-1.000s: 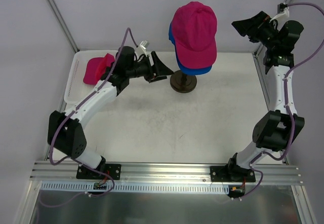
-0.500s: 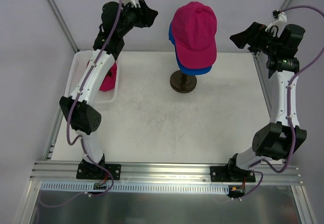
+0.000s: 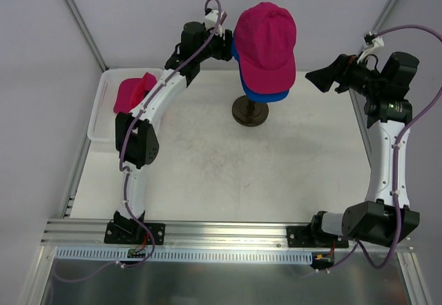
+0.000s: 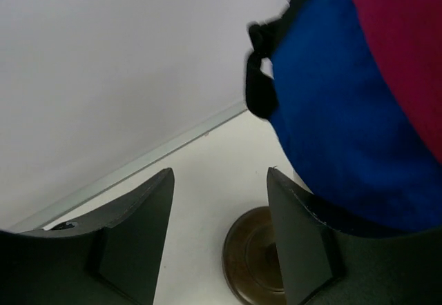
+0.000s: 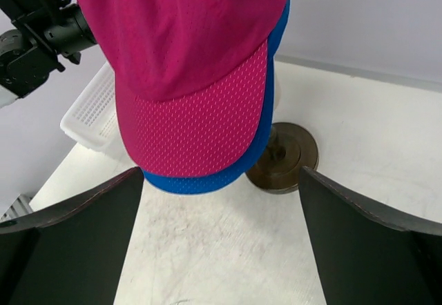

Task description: Stack the hats

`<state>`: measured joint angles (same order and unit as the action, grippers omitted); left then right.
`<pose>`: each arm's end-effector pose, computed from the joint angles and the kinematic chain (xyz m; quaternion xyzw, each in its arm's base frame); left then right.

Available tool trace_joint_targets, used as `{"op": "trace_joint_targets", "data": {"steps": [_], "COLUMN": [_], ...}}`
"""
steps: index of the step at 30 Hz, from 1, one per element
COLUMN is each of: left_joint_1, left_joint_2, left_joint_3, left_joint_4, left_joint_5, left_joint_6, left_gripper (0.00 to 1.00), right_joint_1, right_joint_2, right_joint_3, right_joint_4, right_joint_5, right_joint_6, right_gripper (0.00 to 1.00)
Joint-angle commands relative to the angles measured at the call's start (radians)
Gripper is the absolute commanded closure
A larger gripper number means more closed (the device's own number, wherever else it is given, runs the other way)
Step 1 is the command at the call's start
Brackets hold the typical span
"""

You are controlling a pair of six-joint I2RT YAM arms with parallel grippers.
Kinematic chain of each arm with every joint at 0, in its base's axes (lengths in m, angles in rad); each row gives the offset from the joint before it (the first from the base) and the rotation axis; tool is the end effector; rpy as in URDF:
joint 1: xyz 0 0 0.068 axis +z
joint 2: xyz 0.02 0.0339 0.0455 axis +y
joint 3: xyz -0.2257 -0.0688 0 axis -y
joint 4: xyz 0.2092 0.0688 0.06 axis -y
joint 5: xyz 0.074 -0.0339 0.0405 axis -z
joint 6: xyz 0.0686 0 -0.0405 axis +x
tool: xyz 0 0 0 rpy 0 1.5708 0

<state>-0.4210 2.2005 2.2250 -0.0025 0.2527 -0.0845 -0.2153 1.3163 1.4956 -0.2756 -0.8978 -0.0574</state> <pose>0.4502 -0.2204 0.3641 0.2050 0.6688 -0.2627 0.6646 0.2797 -0.0062 0.4171 -0.2382 0.6879 0.2360 0.6437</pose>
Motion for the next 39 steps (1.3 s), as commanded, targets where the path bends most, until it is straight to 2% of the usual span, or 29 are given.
{"op": "trace_joint_targets", "data": {"steps": [1,7,11,15,21,26,31,39], "left_joint_1": [-0.035,-0.068,-0.081,-0.085,-0.12,-0.128,-0.154,-0.193], "left_joint_2": [-0.203,-0.332,-0.361,-0.366,-0.355,-0.387,-0.432,-0.492], "left_joint_3": [-0.173,-0.342,-0.372,-0.364,-0.375,-0.458,-0.565,-0.63], "left_joint_4": [0.151,0.202,0.202,0.202,0.2,0.2,0.202,0.202], "left_joint_5": [0.03,0.042,0.063,0.143,0.157,0.16,0.171,0.181], "left_joint_6": [0.084,0.144,0.137,0.097,0.089,0.022,-0.003,-0.003], "left_gripper": [0.43,0.42,0.41,0.41,0.41,0.42,0.43,0.44], "right_joint_1": [0.004,0.005,-0.009,-0.03,-0.042,-0.042,-0.038,0.037], "right_joint_2": [-0.051,-0.023,0.003,0.032,0.072,0.112,0.167,0.238], "right_joint_3": [-0.04,-0.046,-0.029,-0.005,0.04,0.126,0.192,0.279], "right_joint_4": [-0.02,-0.02,-0.02,-0.019,-0.014,-0.01,0.047,0.113], "right_joint_5": [-0.061,-0.021,-0.001,0.002,-0.016,-0.013,-0.016,0.014], "right_joint_6": [-0.028,-0.027,-0.025,0.005,0.033,0.044,0.132,0.177], "right_gripper": [0.01,0.0,0.01,0.01,0.0,0.0,0.0,0.0]}}
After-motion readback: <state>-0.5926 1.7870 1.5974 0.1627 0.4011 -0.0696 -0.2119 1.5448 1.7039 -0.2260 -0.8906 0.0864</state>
